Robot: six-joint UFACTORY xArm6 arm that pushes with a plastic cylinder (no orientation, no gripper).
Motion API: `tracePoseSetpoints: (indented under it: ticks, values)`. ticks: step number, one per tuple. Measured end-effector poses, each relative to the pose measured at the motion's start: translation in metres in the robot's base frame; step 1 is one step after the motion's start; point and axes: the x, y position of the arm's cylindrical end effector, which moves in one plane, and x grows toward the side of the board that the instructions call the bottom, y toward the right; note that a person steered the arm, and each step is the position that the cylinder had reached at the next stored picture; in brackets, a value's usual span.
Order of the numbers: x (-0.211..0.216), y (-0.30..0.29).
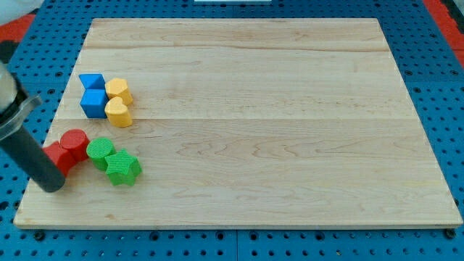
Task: Move the red star towards the top left corner
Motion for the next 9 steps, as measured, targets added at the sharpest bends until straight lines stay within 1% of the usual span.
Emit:
tracePoseSetpoints:
  ticks: [1,2,3,5,6,7,8,9]
  values:
    - [-0.015,0.005]
    - [-0.019,-0.015]
    - [-0.067,-0.008]
    - [-0.124,-0.006]
    - [-0.166,-0.004]
    - [-0.196,0.003]
    - [-0.244,0.004]
    - [-0.273,-0.001]
